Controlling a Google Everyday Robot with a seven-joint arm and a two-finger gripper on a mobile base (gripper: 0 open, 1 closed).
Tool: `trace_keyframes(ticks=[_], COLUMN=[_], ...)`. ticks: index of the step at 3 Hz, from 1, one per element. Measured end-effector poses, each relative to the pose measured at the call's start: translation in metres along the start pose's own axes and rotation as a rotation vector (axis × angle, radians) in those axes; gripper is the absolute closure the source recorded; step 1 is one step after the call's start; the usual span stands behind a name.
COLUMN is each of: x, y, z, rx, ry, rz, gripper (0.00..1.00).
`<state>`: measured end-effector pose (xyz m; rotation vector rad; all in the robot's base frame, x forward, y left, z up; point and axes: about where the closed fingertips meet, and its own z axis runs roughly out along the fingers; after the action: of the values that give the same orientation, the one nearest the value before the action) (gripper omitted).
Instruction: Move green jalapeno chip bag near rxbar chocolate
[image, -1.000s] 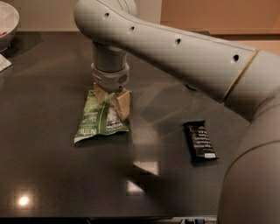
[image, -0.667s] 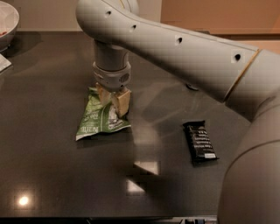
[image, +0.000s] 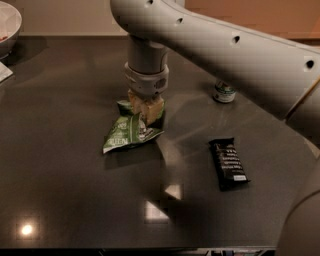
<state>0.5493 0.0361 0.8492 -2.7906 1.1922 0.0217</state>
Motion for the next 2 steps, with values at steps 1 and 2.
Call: trace_keyframes(ticks=[1, 2], x=[0.017, 0.035], y=[0.024, 0.052], z=[-0.018, -0.033], rx=[0.012, 0.009], ry=[-0.006, -0.006], rz=[0.080, 0.165], gripper=[1.00, 1.00])
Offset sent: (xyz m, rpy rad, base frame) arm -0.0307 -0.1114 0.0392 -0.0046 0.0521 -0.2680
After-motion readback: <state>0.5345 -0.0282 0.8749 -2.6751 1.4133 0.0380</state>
